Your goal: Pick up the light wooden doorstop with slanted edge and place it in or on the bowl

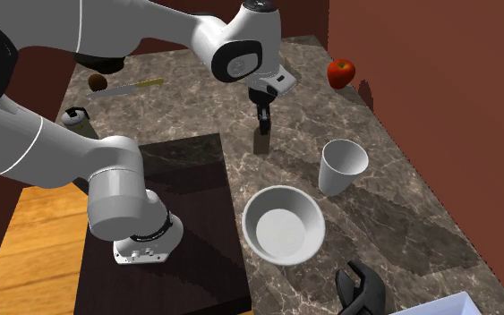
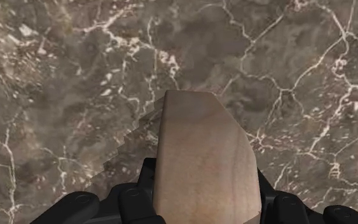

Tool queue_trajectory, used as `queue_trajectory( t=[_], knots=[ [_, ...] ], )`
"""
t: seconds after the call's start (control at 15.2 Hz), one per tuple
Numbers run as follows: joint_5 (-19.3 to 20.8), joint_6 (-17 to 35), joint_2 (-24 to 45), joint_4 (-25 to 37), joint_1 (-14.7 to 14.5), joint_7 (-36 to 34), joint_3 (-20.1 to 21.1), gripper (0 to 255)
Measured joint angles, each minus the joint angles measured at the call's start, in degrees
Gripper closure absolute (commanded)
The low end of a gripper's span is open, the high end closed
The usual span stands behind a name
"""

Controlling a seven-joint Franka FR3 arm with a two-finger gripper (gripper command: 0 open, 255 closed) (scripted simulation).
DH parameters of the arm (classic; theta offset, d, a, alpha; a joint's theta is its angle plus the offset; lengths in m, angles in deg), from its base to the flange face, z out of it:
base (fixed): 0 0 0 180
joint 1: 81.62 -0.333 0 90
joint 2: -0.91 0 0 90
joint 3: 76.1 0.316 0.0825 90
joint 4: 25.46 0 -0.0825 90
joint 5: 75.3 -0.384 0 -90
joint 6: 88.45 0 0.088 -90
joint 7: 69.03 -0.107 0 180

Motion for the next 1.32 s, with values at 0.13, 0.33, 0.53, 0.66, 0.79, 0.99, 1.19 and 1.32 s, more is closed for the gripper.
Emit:
queue_trajectory(
  t=[0.13, 0.33, 0.53, 0.66, 0.79, 0.99, 1.19, 1.32],
  knots=[
    [0.0, 0.0, 0.0, 0.0, 0.0, 0.0, 0.0, 255],
    [0.0, -0.5, -0.2, 0.2, 0.0, 0.0, -0.1, 255],
    [0.0, -2.6, -1.0, 1.4, -0.1, 0.1, -0.3, 255],
    [0.0, -4.1, -1.3, 2.7, 0.0, 0.1, -0.5, 255],
    [0.1, -5.9, -2.0, 3.9, 0.0, 0.3, -0.8, 255],
    [0.2, -8.3, -2.6, 5.6, 0.0, 0.3, -1.1, 255],
    [0.3, -10.8, -3.1, 7.7, 0.0, 0.3, -1.3, 255],
    [0.4, -12.3, -3.5, 8.8, 0.1, 0.4, -1.6, 255]
  ],
)
